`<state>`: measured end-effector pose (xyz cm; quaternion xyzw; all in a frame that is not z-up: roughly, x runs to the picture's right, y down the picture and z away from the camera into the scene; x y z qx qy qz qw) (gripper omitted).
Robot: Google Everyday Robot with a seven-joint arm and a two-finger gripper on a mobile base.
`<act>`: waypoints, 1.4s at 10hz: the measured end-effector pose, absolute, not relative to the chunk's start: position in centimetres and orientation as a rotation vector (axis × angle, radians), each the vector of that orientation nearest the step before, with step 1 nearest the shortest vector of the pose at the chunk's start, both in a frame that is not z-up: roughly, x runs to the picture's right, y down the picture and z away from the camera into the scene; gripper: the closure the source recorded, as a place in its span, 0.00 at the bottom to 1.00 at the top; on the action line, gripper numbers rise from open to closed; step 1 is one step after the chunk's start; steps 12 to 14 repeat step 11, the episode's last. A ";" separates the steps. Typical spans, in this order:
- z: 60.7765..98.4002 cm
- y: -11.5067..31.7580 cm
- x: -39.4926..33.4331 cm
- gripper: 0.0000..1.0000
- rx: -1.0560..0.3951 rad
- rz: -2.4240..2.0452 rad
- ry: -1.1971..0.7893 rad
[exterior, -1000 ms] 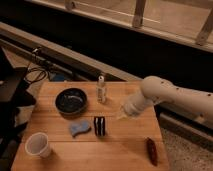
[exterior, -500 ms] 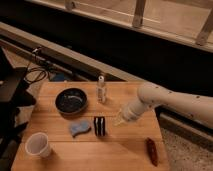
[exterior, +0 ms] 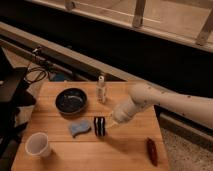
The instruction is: Knock the eraser over
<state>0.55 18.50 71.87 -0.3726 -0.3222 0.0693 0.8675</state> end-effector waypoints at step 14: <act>71.6 7.7 -3.0 1.00 -0.419 0.097 -0.754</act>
